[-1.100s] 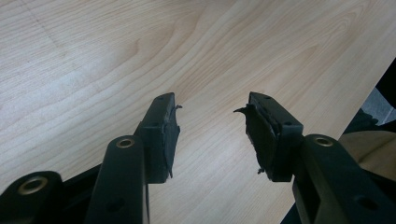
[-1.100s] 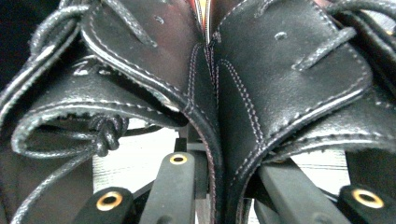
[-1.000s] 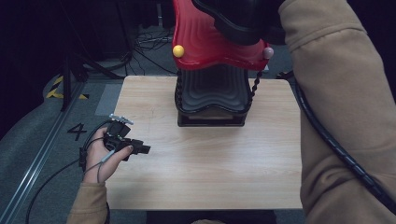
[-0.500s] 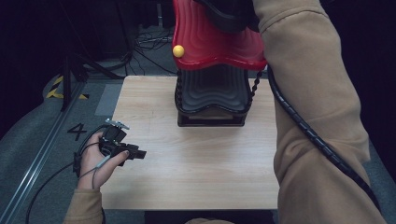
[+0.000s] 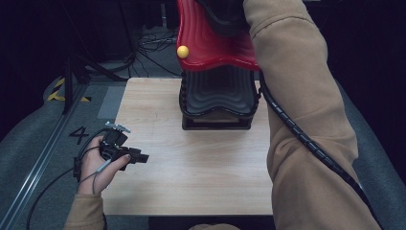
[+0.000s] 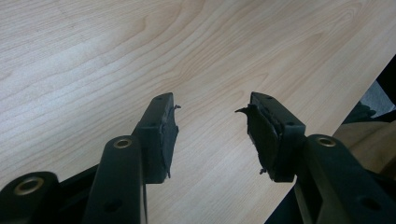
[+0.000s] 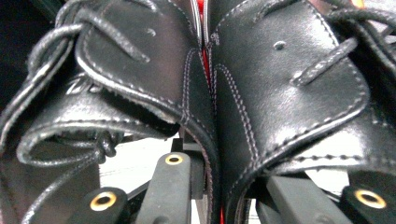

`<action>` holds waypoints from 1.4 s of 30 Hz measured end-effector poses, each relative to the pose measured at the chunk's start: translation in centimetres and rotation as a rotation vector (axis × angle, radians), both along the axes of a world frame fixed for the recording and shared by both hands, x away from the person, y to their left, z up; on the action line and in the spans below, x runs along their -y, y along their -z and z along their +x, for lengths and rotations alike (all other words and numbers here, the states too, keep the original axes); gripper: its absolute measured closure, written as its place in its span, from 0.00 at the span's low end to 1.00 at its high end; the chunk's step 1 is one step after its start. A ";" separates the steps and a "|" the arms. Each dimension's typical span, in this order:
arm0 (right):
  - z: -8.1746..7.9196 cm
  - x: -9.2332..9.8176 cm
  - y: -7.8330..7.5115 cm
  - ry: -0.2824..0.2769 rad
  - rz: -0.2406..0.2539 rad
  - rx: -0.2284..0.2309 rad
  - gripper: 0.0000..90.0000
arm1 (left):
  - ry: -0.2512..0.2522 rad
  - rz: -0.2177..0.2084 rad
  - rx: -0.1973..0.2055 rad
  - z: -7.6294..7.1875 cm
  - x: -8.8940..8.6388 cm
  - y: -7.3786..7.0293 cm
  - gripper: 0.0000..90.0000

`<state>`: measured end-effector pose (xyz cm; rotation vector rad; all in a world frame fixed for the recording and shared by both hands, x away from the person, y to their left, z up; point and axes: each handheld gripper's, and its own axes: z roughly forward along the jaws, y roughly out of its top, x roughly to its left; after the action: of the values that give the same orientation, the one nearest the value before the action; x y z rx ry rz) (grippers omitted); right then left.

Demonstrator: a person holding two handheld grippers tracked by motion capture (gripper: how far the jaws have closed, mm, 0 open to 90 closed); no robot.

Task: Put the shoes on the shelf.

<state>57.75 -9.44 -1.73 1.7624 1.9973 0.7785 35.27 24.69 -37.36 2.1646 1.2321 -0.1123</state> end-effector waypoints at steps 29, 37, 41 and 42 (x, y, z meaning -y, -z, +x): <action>1.0 -1.2 6.1 0.085 0.049 0.040 0.76 | -0.007 -0.006 0.001 -0.1 -0.1 -0.1 0.58; 0.5 -0.4 6.0 0.079 0.063 -0.039 0.65 | -0.005 0.000 -0.001 -0.1 0.1 -0.1 0.58; -0.2 1.2 5.8 0.069 0.080 -0.063 0.58 | 0.001 0.003 0.005 -0.2 0.4 -0.2 0.58; -0.3 1.4 5.8 0.061 0.091 -0.065 0.56 | 0.002 0.005 0.004 -0.2 0.4 -0.3 0.58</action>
<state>57.40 -10.86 -7.51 1.9146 1.9672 0.8143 35.10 24.26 -37.08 2.1689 1.2297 -0.1064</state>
